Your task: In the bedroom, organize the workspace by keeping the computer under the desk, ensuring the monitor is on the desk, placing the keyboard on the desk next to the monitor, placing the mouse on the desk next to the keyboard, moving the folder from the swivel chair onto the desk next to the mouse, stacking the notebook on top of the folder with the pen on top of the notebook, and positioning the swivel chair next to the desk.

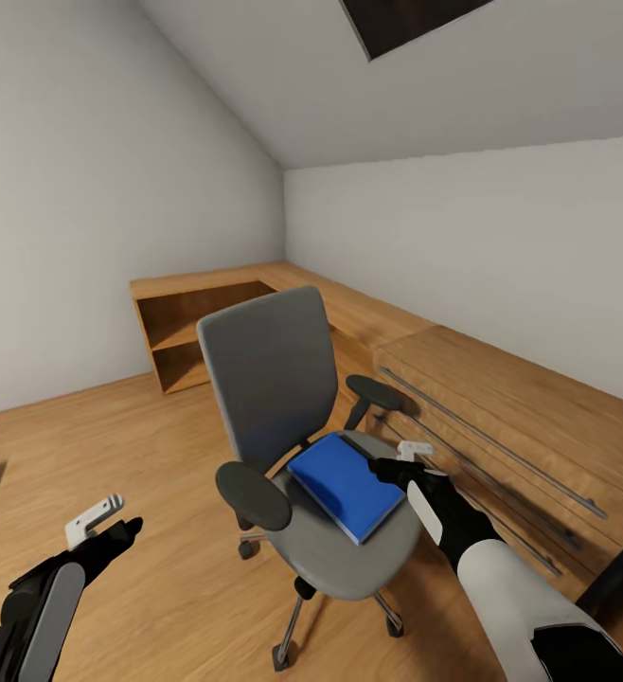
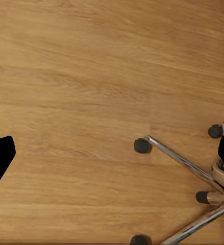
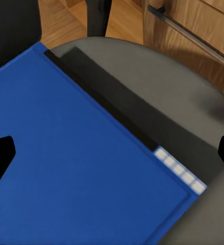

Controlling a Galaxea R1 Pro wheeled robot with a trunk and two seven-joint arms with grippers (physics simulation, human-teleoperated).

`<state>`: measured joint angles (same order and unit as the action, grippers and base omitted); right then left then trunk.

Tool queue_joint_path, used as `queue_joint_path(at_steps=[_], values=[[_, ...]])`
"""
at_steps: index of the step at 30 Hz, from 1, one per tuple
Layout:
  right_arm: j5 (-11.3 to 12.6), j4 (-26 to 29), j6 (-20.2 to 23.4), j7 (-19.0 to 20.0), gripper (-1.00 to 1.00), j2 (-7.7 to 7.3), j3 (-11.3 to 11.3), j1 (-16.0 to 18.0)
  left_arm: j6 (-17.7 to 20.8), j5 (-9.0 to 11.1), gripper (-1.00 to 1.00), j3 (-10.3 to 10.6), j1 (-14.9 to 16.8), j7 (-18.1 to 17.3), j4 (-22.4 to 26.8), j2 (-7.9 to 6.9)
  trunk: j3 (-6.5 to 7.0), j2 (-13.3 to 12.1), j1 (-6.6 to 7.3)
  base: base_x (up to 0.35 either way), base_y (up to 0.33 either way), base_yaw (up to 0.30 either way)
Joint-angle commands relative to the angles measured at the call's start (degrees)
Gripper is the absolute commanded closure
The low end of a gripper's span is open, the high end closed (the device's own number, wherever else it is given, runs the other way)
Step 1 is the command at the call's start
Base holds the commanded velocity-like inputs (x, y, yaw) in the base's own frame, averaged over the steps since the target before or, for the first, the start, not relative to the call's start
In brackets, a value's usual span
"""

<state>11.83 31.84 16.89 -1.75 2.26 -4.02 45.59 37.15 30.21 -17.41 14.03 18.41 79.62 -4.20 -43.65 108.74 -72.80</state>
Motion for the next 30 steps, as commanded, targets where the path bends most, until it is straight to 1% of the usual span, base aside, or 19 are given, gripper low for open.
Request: queue_joint_path(at_steps=[1, 7, 15, 19, 23, 26, 27, 28, 30], values=[[0.5, 0.1, 0.3, -0.2, -1.00, -0.02, -0.2, 0.0, 0.2, 0.6, -1.00, 0.0, 0.0, 0.5, 0.0, -0.01, -0.06, 0.0, 0.01, 0.020, 0.000, 0.000], [0.5, 0.0, 0.3, -0.2, -1.00, 0.02, -0.3, 0.0, 0.2, 0.6, -1.00, 0.0, 0.0, 0.3, -0.4, -0.02, -0.06, 0.0, 0.01, 0.135, 0.000, 0.000], [0.5, -0.1, 0.3, -0.2, -1.00, 0.04, -0.5, 0.0, 0.1, 0.6, -1.00, 0.1, 0.0, 0.3, -0.5, -0.03, -0.06, 0.0, 0.01, 0.045, 0.000, 0.000], [0.5, -0.2, 0.3, -0.2, -1.00, 0.05, -0.7, 0.0, 0.0, 0.6, -1.00, 0.1, 0.0, 0.3, -0.5, -0.02, -0.06, 0.0, 0.01, 0.175, 0.000, 0.000], [0.5, -0.2, 0.3, -0.2, -1.00, 0.03, -0.9, 0.0, 0.1, 0.6, -1.00, 0.1, 0.0, 0.3, -0.5, -0.02, -0.06, 0.0, 0.01, 0.063, 0.000, 0.000], [0.5, -0.2, -1.0, 0.0, -1.00, 0.02, -1.7, 0.0, 0.0, 0.6, -1.00, 0.0, 0.0, 0.2, 0.1, -0.04, -0.06, 0.0, 0.01, 0.006, 0.000, 0.000], [0.5, -0.2, -2.1, 0.0, -1.00, 0.02, -2.9, 0.0, -0.1, 0.6, -1.00, 0.0, 0.0, 0.2, 0.4, -0.03, -0.24, 0.4, -0.21, 0.002, 0.000, 0.000], [0.5, -0.2, -2.4, 0.0, -1.00, 0.02, -3.5, 0.0, -0.1, 0.6, -1.00, 0.0, 0.0, 0.3, 0.4, -0.03, -0.41, 0.8, -0.43, 0.000, 0.000, 0.000], [0.6, 0.0, -2.8, 0.1, -1.00, -0.02, -4.2, 0.0, -0.1, 0.6, -1.00, 0.0, 0.0, 0.3, 0.5, -0.02, -0.77, 1.6, -0.87, 0.000, 0.000, 0.000]])
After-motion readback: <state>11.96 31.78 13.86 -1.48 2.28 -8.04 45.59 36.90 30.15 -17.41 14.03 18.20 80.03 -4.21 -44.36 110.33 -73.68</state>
